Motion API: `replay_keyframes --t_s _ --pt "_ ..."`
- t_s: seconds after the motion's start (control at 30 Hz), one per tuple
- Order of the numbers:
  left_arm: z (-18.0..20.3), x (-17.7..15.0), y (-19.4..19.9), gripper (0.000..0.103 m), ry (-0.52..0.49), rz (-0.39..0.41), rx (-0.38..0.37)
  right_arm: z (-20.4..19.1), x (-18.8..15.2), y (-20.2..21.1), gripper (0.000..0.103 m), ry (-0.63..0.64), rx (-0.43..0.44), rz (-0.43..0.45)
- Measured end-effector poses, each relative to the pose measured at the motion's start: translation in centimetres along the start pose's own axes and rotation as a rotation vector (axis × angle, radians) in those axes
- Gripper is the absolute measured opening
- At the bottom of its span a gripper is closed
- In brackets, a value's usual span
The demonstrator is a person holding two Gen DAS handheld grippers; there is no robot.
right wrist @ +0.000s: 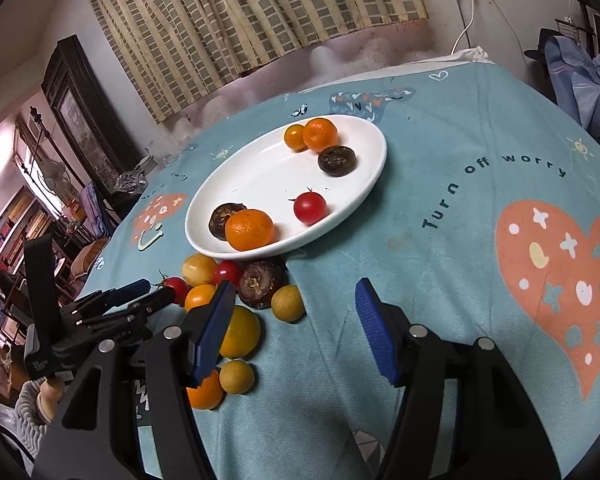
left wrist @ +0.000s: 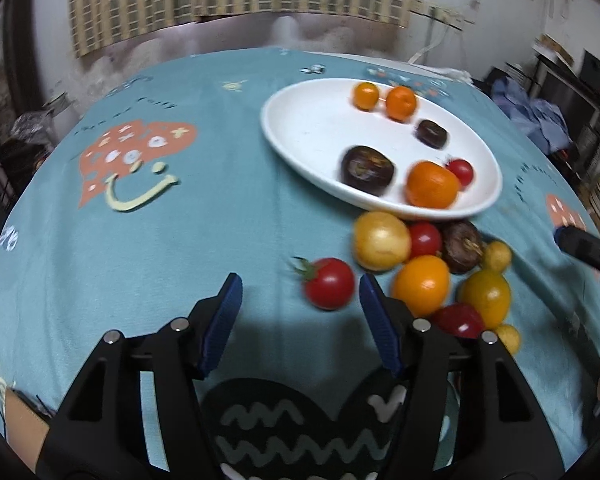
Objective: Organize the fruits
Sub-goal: 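Grasp a red cherry tomato with the left tool while the right tool carries a yellow plum to the plate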
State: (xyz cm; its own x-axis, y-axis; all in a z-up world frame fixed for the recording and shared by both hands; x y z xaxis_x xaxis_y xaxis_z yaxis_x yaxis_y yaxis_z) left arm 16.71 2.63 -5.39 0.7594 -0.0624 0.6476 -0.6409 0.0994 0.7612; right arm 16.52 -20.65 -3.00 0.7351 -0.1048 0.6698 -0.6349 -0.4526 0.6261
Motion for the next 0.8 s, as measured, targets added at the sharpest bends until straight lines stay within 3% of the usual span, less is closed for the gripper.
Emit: replay_keyframes --t_s 0.27,0.6,0.67,0.8 --pt "0.5 -0.3 -2.0 0.034 -0.034 -0.046 -0.029 0.0 0.1 -0.1 0.063 0.002 -0.005 -0.002" --pt "0.2 0.3 -2.2 0.032 -0.025 -0.028 0.000 -0.9 -0.6 -1.3 0.063 0.054 0.032 -0.056" --pt "0.1 0.4 -1.9 0.032 -0.017 -0.020 0.005 -1.4 -1.1 -1.9 0.054 0.061 0.085 -0.095" --pt "-0.1 0.7 -1.2 0.032 -0.008 -0.002 -0.006 -1.2 -1.7 -3.1 0.050 0.008 0.154 -0.162"
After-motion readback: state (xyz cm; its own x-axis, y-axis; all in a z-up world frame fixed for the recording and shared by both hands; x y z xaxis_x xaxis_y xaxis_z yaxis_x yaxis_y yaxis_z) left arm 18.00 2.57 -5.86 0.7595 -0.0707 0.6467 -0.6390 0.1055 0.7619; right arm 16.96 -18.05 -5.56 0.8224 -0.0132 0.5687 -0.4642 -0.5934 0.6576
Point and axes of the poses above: each gripper's, at about its wrist camera, not at the fingertips, and y roughly against the way its jaws point, z to its right, x to its top, the point moved 4 cm from there along -y, roughly the way its jaws point
